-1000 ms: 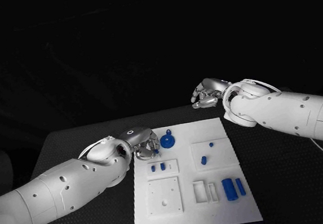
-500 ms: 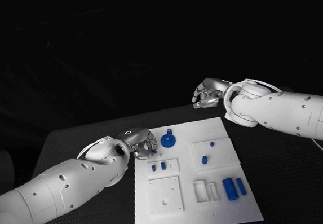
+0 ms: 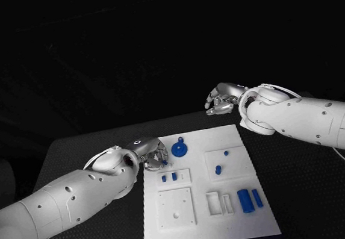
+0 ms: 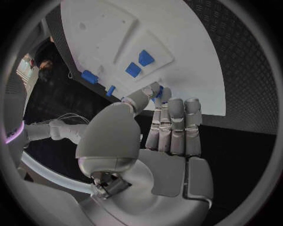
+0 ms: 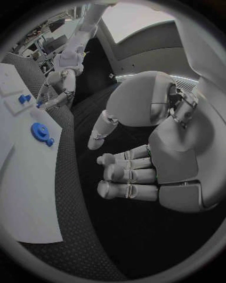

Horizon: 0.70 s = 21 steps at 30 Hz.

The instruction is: Assemble the parts on the task board

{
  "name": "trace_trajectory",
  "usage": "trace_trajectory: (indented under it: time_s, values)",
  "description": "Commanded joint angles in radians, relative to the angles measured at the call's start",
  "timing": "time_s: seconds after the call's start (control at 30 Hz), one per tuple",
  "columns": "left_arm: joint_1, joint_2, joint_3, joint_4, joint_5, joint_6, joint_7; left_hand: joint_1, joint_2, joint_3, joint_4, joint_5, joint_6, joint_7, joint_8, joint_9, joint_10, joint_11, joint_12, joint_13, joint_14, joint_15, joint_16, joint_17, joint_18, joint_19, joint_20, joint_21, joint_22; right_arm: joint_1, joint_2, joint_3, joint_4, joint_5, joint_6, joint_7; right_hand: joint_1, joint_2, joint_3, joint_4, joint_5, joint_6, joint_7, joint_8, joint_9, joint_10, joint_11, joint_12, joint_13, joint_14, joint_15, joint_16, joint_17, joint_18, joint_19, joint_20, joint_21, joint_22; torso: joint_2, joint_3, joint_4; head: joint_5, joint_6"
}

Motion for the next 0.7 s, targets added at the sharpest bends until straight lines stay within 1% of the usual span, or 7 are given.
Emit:
trace_trajectory:
  time_s: [0.03, 0.2, 0.27, 0.53, 0.7]
  values:
    - [0.000, 0.008, 0.000, -0.002, 0.012, 0.010, 0.005, 0.000, 0.007, 0.006, 0.001, 0.006, 0.012, 0.005, 0.003, 0.000, 0.008, 0.001, -0.002, 0.000, 0.006, 0.000, 0.006, -0.002, 0.042, 0.003, -0.028, 0.005, 0.015, 0.000, 0.002, 0.000, 0.000, -0.002, 0.006, 0.008, -0.007, 0.006, -0.002, -0.002, 0.003, 0.001, 0.008, 0.006, 0.002, -0.002, -0.003, -0.006, -0.001, 0.000, -0.005, -0.005, -0.001, 0.033, -0.004, -0.001, -0.004, 0.005, 0.000, -0.0007, 0.0007, -0.002, 0.000]
    - [-0.001, 0.012, 0.000, -0.005, 0.013, 0.007, 0.005, -0.001, 0.008, 0.006, 0.001, 0.006, 0.011, 0.005, 0.002, 0.000, 0.008, 0.001, -0.002, 0.000, 0.007, 0.000, 0.007, -0.001, 0.042, 0.004, -0.028, 0.005, 0.015, 0.000, 0.004, 0.000, 0.000, -0.002, 0.006, 0.008, -0.007, 0.006, -0.002, -0.002, 0.003, 0.001, 0.008, 0.006, 0.002, -0.002, -0.003, -0.006, -0.001, 0.000, -0.005, -0.005, -0.001, 0.033, -0.004, -0.001, -0.005, 0.005, 0.000, -0.0009, 0.0007, -0.002, 0.000]
    - [-0.001, 0.013, 0.000, -0.006, 0.013, 0.009, 0.004, -0.001, 0.008, 0.006, 0.001, 0.006, 0.011, 0.005, 0.002, 0.000, 0.008, 0.001, -0.003, -0.001, 0.007, 0.000, 0.007, -0.001, 0.042, 0.004, -0.029, 0.005, 0.016, 0.000, 0.003, 0.000, 0.000, -0.002, 0.007, 0.008, -0.007, 0.006, -0.002, -0.002, 0.003, 0.001, 0.008, 0.007, 0.002, -0.002, -0.003, -0.006, -0.002, 0.000, -0.005, -0.005, -0.001, 0.033, -0.004, -0.001, -0.005, 0.005, 0.001, -0.0016, 0.0004, -0.004, 0.000]
    - [-0.001, 0.018, 0.000, -0.013, 0.013, 0.015, 0.003, -0.001, 0.008, 0.006, 0.001, 0.006, 0.011, 0.005, 0.002, -0.001, 0.008, 0.001, -0.003, -0.001, 0.008, 0.000, 0.007, -0.001, 0.041, 0.004, -0.029, 0.006, 0.016, 0.000, 0.004, 0.000, 0.000, -0.002, 0.007, 0.008, -0.007, 0.006, -0.002, -0.003, 0.003, 0.001, 0.008, 0.007, 0.002, -0.002, -0.003, -0.006, -0.002, 0.000, -0.005, -0.005, -0.002, 0.033, -0.003, -0.001, -0.005, 0.005, 0.000, -0.0018, 0.0012, -0.005, -0.002]
    - [-0.010, 0.024, -0.002, -0.016, 0.015, 0.012, 0.006, -0.002, 0.008, 0.006, 0.002, 0.006, 0.010, 0.006, 0.001, -0.001, 0.008, 0.001, -0.004, -0.001, 0.008, 0.000, 0.007, -0.001, 0.041, 0.004, -0.029, 0.006, 0.016, 0.000, 0.006, 0.000, 0.000, -0.002, 0.007, 0.008, -0.007, 0.006, -0.002, -0.003, 0.004, 0.000, 0.008, 0.007, 0.002, -0.002, -0.003, -0.006, -0.002, 0.000, -0.005, -0.005, -0.002, 0.033, -0.003, -0.001, -0.005, 0.005, 0.000, -0.0014, 0.0008, -0.007, -0.003]
